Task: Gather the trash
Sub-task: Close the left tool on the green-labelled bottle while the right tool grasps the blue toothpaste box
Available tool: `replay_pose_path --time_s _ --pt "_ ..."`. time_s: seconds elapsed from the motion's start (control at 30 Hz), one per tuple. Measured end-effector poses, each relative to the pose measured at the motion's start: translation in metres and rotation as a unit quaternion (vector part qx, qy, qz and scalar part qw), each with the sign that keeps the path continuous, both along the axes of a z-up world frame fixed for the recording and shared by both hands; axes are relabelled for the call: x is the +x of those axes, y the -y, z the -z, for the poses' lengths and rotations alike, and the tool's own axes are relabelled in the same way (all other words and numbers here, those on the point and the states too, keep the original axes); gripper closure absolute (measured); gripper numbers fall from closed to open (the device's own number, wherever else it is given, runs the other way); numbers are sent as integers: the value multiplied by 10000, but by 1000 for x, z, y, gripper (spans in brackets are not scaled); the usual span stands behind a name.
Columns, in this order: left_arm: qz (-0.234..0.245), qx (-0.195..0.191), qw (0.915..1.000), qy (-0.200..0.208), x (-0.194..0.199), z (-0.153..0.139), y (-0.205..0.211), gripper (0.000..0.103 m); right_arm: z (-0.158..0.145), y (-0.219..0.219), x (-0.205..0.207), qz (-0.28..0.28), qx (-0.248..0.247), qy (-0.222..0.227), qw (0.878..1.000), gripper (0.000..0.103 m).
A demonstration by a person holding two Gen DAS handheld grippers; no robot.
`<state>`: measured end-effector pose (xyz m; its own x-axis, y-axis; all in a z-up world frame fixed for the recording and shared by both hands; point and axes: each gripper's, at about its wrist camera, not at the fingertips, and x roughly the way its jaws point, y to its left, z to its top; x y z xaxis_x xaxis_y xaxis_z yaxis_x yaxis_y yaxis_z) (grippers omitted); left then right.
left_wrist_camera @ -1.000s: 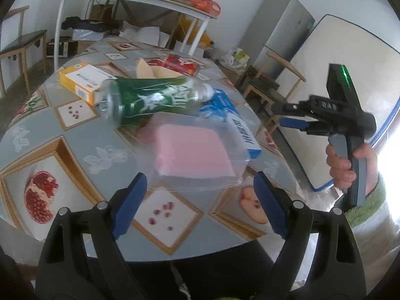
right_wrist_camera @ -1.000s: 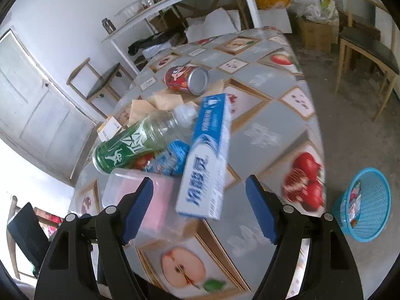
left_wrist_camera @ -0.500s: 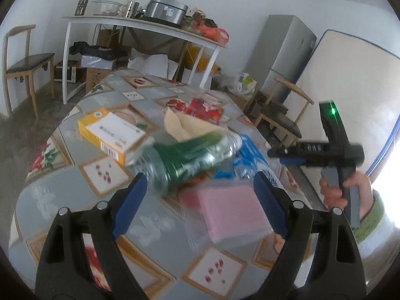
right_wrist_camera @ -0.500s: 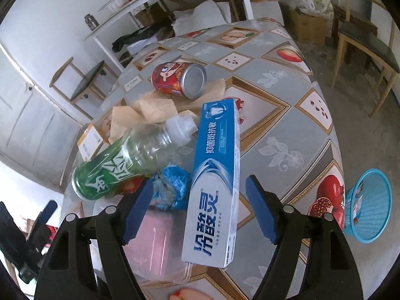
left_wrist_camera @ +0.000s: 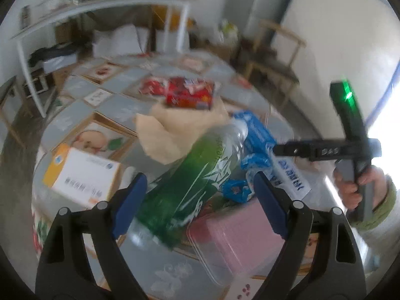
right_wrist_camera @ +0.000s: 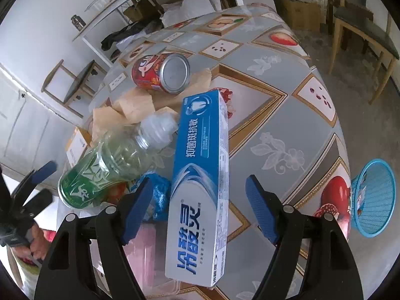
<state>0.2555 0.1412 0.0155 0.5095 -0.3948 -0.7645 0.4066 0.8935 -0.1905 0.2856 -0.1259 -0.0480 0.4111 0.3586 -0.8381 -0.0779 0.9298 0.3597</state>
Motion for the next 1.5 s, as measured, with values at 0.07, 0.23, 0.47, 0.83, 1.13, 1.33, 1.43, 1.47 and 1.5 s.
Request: replay_pose_path --time_s 0.07,0.23,0.47,0.83,1.13,1.33,1.43,1.47,1.5 --pt "230 357 9987 -275 15 10 15 27 3 1 2 7 1 -38 10000 29" --pt "476 784 9941 -584 38 25 36 38 9 5 8 7 57 -138 9999 29" --pt "787 1248 9873 -593 46 23 60 39 13 4 16 -97 113 -171 9997 29" --pt "1132 1762 9751 -726 60 27 90 38 19 3 23 -146 151 -254 9995 31" --pt "1237 2166 9648 -831 64 30 104 38 24 -6 32 -207 23 -295 9993 31" --pt "1363 2404 9588 -657 56 31 111 39 24 -11 36 -302 -102 -282 9991 47" --pt "1391 2449 9575 -625 52 31 113 39 23 -9 36 -297 -119 -252 9992 48" --pt "1399 2445 9575 -618 51 31 113 39 23 -9 36 -289 -117 -240 9992 48" --pt "1399 2431 9579 -617 50 31 112 39 22 -8 35 -285 -111 -225 9993 49"
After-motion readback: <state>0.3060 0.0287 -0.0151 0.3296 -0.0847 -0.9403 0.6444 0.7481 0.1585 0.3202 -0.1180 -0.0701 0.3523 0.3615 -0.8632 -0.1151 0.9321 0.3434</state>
